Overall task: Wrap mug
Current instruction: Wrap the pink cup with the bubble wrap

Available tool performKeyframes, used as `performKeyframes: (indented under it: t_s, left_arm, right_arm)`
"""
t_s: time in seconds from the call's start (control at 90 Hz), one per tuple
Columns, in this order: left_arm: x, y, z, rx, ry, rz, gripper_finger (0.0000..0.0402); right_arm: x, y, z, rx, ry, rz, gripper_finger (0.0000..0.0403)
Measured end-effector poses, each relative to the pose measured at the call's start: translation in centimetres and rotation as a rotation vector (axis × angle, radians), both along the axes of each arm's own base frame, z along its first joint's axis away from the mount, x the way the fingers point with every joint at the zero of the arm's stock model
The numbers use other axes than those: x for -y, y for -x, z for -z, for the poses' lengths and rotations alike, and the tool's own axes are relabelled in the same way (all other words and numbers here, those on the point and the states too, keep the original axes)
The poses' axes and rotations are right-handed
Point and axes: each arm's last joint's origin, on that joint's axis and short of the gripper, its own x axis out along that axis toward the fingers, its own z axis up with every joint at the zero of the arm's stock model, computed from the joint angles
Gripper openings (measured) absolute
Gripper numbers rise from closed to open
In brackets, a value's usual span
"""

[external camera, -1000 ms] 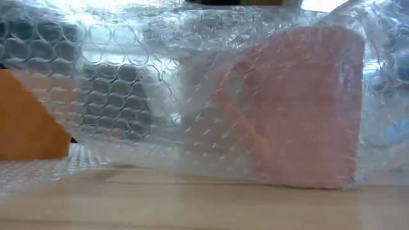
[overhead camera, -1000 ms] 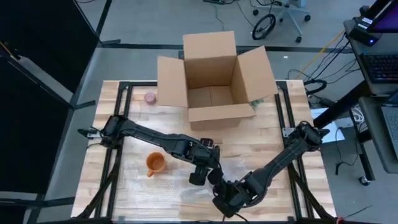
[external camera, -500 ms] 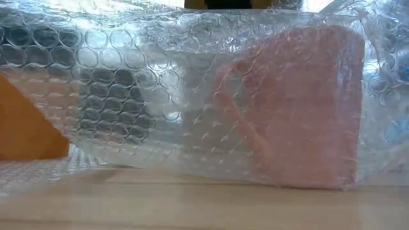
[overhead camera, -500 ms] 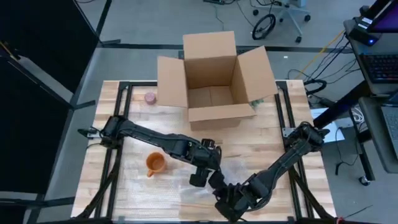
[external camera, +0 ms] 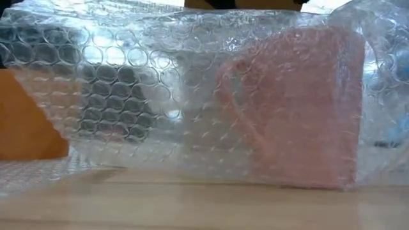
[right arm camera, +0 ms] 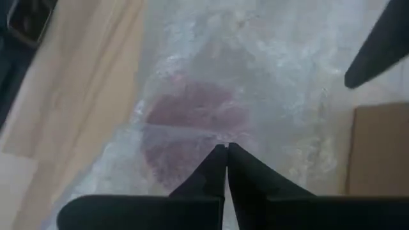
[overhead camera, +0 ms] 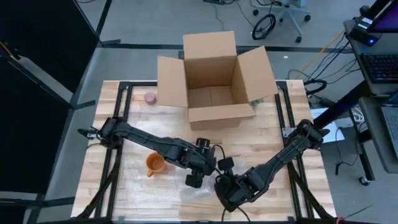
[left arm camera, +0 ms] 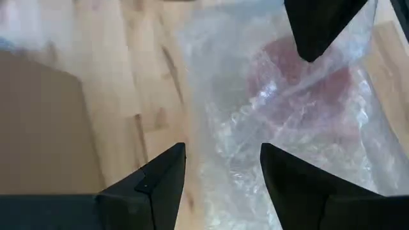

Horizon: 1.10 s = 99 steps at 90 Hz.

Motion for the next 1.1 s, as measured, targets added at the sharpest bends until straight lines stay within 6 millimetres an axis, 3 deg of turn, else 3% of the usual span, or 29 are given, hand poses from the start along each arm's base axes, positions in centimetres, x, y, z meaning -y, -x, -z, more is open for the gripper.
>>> performKeyframes:
  t_s: [0.267,0.4,0.644,0.878,1.1]
  left_arm:
    - [0.4,3.5,-3.5,0.052,-0.085,-0.086,0.0191]
    - [0.4,6.0,-5.2,0.049,-0.102,-0.145,0.0191]
    - [1.0,10.5,-6.3,0.033,-0.213,-0.311,0.0191]
    - [2.6,12.9,-4.7,0.063,-0.144,-0.362,0.0191]
    - [4.3,12.8,-0.3,0.086,0.002,-0.34,0.0191]
  right_arm:
    - [0.4,0.4,-1.6,0.064,-0.057,0.055,0.0]
    - [0.4,0.4,-1.4,0.049,-0.072,0.074,0.0]
    - [1.1,-1.2,-0.5,0.068,-0.16,0.105,0.0]
    - [1.4,-2.9,3.3,-0.083,-0.239,0.092,0.0]
    - [2.2,-4.6,7.1,-0.201,-0.23,0.134,0.0]
